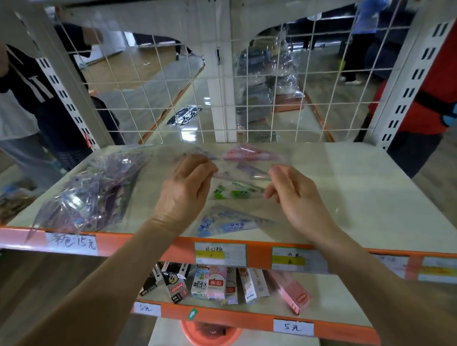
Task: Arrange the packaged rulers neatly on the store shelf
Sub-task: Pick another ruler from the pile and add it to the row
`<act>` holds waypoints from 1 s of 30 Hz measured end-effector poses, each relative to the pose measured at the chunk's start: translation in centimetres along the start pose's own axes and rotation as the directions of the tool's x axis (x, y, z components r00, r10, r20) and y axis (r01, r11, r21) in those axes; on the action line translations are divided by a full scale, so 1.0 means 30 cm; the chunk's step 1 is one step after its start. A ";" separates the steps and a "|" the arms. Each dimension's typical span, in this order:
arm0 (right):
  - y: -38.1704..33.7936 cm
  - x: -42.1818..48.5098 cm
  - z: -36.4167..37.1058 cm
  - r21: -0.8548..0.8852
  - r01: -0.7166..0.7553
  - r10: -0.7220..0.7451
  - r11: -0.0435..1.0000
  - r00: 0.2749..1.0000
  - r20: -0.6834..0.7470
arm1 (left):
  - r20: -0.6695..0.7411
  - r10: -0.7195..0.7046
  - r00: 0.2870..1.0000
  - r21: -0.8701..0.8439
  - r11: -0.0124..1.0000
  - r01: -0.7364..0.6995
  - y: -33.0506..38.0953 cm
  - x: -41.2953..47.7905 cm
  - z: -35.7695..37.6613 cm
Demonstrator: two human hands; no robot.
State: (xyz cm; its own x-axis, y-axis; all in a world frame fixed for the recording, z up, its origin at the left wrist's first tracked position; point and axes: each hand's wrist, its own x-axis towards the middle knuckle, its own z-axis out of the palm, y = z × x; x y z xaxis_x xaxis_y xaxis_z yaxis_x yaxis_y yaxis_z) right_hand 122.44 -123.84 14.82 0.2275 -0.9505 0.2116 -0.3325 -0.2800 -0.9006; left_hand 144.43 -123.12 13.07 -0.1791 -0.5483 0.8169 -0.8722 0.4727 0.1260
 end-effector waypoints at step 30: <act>-0.024 0.119 0.034 -0.249 0.142 -0.125 0.958 0.989 0.080 | 0.246 -0.258 0.934 -0.063 0.958 0.281 -0.031 0.043 -0.043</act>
State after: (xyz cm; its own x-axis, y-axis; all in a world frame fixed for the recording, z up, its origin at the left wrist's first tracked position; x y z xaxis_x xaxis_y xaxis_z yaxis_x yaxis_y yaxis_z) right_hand 124.44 -126.89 15.84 0.3395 -0.8941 0.2921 -0.5143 -0.4364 -0.7382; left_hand 145.60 -123.40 14.74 -0.0544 -0.8039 0.5922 -0.8570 0.3420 0.3855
